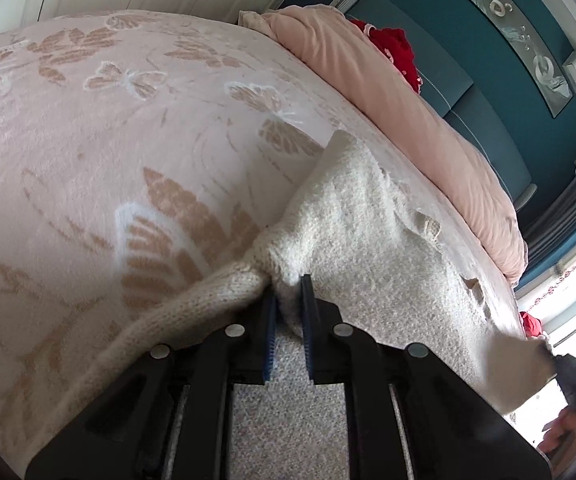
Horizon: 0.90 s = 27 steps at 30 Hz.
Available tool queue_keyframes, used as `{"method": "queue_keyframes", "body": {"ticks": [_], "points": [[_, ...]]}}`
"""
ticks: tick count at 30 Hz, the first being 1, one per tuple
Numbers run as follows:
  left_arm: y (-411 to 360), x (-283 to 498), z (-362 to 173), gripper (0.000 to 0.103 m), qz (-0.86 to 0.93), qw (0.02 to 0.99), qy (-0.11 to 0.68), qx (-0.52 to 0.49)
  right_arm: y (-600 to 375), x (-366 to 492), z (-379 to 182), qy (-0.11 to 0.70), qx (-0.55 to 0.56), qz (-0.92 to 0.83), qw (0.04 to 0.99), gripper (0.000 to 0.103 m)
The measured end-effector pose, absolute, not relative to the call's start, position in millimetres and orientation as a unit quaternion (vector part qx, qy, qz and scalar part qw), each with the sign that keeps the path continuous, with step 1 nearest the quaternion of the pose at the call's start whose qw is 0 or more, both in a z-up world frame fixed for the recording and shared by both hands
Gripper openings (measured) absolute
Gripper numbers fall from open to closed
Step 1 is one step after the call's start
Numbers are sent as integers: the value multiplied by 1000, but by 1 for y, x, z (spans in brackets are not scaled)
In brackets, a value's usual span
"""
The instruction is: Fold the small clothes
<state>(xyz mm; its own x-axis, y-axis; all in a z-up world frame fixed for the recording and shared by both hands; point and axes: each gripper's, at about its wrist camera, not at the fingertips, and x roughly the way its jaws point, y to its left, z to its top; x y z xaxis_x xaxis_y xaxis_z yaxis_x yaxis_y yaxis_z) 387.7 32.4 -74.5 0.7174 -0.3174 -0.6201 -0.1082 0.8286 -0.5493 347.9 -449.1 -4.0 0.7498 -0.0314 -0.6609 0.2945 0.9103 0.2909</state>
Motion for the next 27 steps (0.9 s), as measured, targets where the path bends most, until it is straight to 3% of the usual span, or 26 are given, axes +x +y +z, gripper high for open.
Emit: {"method": "queue_keyframes", "body": {"ticks": [2, 5, 6, 9, 12, 16, 20, 24, 27], "points": [[32, 387, -75, 12, -59, 883, 371, -283, -458, 341, 2, 309, 191, -104, 926, 5], [31, 387, -76, 12, -59, 883, 371, -282, -480, 369, -64, 444, 192, -141, 864, 5], [32, 387, -76, 12, -59, 883, 371, -282, -478, 370, -68, 449, 180, -140, 864, 5], [32, 387, -76, 12, -60, 884, 369, -282, -471, 361, -53, 398, 174, -130, 891, 5], [33, 387, -76, 12, -62, 883, 367, -285, -481, 367, -74, 442, 181, -148, 866, 6], [32, 387, -77, 12, -63, 885, 366, -282, -484, 321, -30, 360, 249, -158, 885, 18], [31, 386, -78, 12, -63, 885, 365, -281, -453, 297, -12, 354, 253, -112, 894, 12], [31, 386, -78, 12, -64, 884, 365, -284, -423, 318, -53, 444, 157, -114, 875, 8], [31, 386, -78, 12, -65, 884, 364, -285, -436, 311, -66, 446, 203, -122, 863, 4]]}}
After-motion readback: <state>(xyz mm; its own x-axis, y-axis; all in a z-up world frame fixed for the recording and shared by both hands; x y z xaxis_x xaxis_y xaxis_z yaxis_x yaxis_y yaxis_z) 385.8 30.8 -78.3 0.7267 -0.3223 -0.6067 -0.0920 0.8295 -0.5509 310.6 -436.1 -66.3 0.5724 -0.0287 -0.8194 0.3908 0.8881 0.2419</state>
